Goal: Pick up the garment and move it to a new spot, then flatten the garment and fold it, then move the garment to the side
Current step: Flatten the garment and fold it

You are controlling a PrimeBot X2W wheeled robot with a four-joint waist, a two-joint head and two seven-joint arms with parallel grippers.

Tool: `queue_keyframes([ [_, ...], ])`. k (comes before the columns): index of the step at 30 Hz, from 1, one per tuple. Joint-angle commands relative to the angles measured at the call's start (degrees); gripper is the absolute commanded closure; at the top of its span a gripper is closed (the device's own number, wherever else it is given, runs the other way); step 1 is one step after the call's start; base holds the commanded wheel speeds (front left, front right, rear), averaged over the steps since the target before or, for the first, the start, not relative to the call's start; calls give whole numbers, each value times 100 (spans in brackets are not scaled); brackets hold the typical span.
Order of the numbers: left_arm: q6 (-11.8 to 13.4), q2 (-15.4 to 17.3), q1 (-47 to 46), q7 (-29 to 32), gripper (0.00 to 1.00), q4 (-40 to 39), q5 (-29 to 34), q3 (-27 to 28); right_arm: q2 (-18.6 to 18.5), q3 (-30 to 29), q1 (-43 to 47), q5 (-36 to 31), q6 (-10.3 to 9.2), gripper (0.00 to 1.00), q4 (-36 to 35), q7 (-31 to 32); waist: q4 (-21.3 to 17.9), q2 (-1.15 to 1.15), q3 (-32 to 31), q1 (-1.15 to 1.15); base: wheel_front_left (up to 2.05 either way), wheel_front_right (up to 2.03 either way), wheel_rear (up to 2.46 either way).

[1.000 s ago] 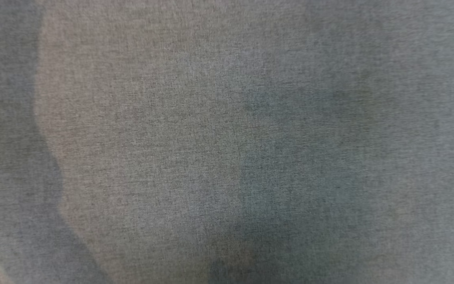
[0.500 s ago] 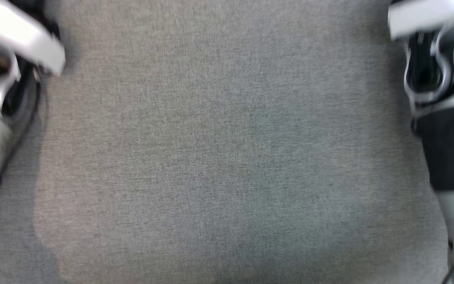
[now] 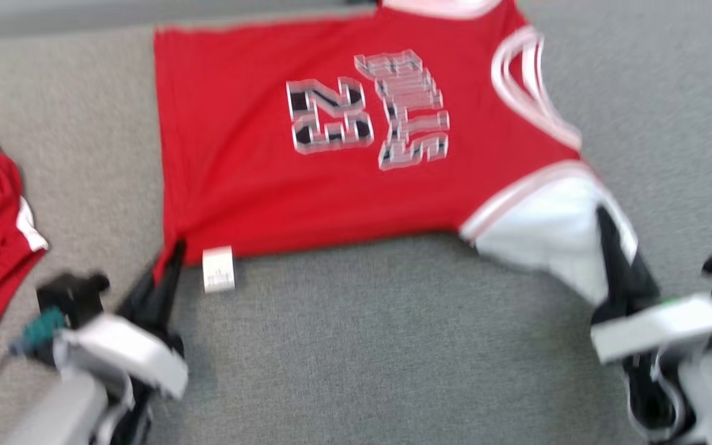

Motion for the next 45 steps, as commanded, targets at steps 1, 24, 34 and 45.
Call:
queue_keyframes([
  [1, 199, 29, 474, -21, 100, -228, -49, 6, 5, -25, 445, -56, 2, 100, -124, 28, -105, 0, -700, 0, 0, 0, 0],
  [24, 1385, 383, 2681, 265, 100, -2851, -348, 105, 729, -1128, 2478, -1008, 2, 100, -1560, 519, -244, 0, -691, 0, 0, 0, 0],
  [34, 1181, 666, 1683, 1035, 100, -2933, -394, 182, 505, -1003, 1115, -1352, 2, 100, -1286, 1258, -78, 0, -233, 0, 0, 0, 0],
  [45, 952, 505, 587, 1845, 100, -2274, -460, 6, 312, -871, -267, -1597, 2, 100, -216, 1979, 38, 0, 77, 0, 0, 0, 0],
])
